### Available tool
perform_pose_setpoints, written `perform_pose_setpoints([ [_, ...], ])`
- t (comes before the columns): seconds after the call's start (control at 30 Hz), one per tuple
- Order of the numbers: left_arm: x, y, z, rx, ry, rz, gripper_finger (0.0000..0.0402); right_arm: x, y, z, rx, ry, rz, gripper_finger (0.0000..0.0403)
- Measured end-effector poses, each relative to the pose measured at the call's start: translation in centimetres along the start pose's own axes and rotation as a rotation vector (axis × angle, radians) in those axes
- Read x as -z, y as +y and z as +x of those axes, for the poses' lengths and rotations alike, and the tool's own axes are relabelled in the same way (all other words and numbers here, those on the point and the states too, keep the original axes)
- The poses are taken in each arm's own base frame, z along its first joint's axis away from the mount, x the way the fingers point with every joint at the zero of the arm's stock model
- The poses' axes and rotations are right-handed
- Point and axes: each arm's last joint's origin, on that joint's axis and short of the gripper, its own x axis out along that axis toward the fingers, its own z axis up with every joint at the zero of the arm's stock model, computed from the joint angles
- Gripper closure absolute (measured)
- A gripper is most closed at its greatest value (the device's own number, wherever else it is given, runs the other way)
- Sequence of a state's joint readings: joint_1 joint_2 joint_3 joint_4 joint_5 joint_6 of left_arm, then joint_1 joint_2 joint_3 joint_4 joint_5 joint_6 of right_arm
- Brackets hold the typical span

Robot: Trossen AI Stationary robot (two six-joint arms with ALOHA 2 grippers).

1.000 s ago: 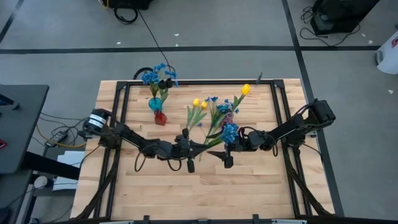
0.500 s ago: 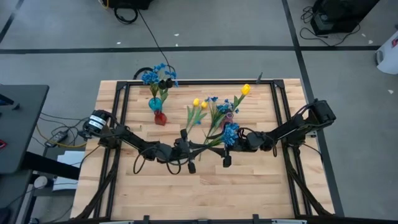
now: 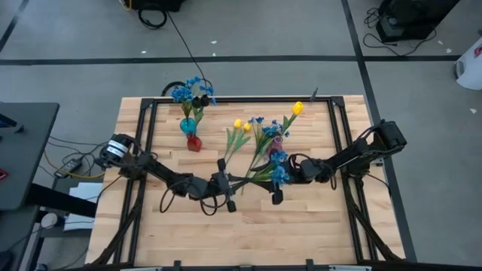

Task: Sort flowers into vase by color
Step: Put the blue flower into the blue vase

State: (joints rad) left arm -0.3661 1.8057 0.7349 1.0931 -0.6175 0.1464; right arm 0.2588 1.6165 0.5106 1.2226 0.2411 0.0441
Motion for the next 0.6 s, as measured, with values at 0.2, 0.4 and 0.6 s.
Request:
perform_pose_setpoints([
  [0.2, -0.01, 0.68, 0.55, 0.044, -0.015, -0.053, 0.0368, -0.18, 0.08, 0.0, -0.026, -0.017, -0.021, 0.0206],
  [0.4, 0.01, 0.72, 0.59, 0.047, -0.016, -0.071, 0.0368, -0.18, 0.08, 0.0, -0.026, -0.017, -0.043, 0.022],
  [0.6, 0.02, 0.71, 0.59, 0.047, -0.015, -0.071, 0.0368, -0.15, 0.08, 0.0, -0.025, -0.014, -0.045, 0.0252],
])
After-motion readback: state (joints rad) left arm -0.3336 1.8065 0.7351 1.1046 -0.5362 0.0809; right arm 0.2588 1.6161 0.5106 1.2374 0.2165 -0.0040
